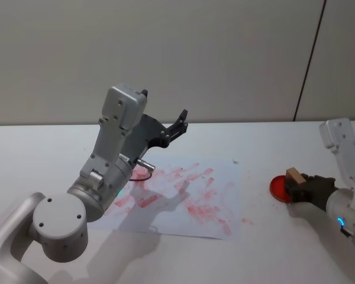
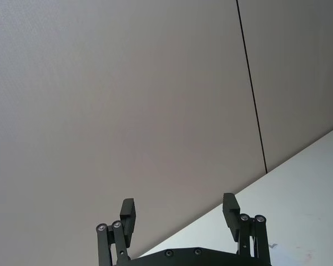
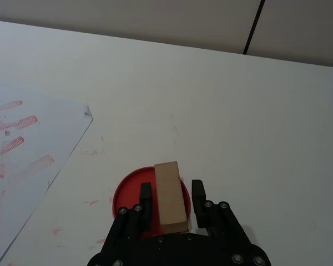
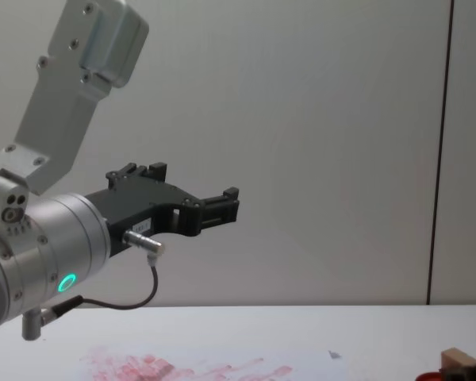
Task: Use the one hand to pick up the stamp and affix it onto the A4 paper.
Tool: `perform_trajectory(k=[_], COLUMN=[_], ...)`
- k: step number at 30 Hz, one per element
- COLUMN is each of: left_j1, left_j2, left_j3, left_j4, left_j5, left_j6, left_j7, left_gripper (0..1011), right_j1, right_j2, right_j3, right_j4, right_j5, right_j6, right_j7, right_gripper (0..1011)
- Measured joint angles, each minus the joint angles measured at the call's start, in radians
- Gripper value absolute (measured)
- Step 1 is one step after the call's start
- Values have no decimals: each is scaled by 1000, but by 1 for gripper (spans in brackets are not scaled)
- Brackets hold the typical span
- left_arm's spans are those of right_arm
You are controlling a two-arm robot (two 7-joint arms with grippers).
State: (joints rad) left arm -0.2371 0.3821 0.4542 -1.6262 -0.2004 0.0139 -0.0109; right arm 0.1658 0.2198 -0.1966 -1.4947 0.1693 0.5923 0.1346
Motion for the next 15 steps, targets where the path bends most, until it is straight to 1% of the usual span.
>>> perform_trajectory(k=[1,3,4,6,7,9,10,12,14,15], left_j1=[0,0,0,0,0,0,0,0,0,0], left_j2=[0,0,0,0,0,0,0,0,0,0], left_j3=[0,0,0,0,0,0,0,0,0,0], left_j4=[0,0,0,0,0,0,0,0,0,0], left_j5=[0,0,0,0,0,0,0,0,0,0], left_j6=[0,0,0,0,0,0,0,0,0,0], left_j7=[0,0,0,0,0,0,0,0,0,0], left_gripper=[1001,1001,1002,1001,1001,1001,1001,1001,1002,1001], right_j1=[0,1,2,2,3,3,4,4,5,5], right_j2=[0,0,0,-1,-1,-1,-1,-1,-1,-1], right_j3=[0,-1,-1,-1,-1,-1,-2,-2,-2,-2], right_j4=[1,3,4,6,6,7,8,9,10,10], right_j5=[-1,-2,-3,-4,-5,-5,-6,-7,-7,-8], right_j6=[0,0,0,1,0,0,0,1,1,1], right_j7=[0,2,2,3,3,4,4,5,5,6], right_gripper=[392,481,500,580,595,683,704,778,814,854])
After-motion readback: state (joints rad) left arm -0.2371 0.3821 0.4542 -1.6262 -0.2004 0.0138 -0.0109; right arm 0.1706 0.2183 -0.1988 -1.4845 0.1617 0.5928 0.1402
